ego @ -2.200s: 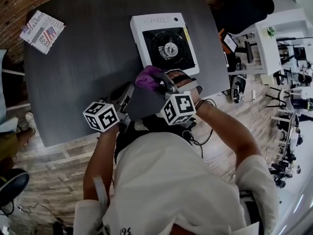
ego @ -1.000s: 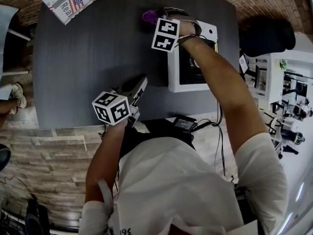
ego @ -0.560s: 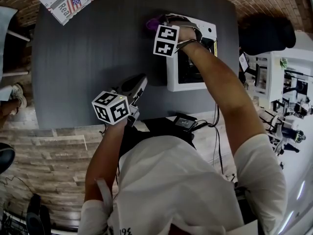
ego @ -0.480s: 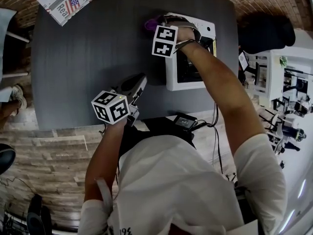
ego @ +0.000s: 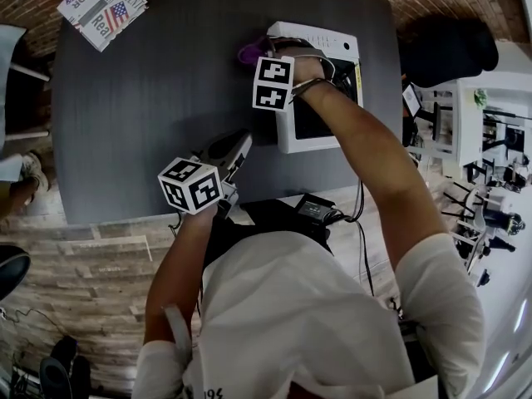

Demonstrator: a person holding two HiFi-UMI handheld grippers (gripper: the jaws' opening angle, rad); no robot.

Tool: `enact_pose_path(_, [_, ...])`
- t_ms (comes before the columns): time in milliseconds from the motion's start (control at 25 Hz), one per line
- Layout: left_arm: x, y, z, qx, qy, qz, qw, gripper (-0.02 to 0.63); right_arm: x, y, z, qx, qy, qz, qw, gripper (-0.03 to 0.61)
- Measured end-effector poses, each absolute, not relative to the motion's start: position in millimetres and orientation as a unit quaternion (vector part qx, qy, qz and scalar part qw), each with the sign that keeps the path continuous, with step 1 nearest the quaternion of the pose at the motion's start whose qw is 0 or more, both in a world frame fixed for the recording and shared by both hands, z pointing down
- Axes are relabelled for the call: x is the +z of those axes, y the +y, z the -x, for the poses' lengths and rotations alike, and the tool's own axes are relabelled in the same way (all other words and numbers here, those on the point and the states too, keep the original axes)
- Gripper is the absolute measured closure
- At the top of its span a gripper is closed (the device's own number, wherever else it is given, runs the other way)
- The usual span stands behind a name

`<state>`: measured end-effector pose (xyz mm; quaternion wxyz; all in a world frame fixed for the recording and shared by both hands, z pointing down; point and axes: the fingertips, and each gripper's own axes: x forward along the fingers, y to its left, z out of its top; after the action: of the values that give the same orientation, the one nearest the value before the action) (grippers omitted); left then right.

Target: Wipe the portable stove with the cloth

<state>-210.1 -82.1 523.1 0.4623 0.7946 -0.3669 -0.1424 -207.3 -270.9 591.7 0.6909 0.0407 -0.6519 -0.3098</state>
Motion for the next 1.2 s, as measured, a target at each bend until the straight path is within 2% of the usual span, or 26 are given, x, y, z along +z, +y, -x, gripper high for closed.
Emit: enact_pose_path(1200, [519.8,-50.9,201.0,-0.134,-0.356,-0.802,0.461,0.595,592.1,-191.2,186.2,-0.298,-0.653,-0.025,0.696,0.468])
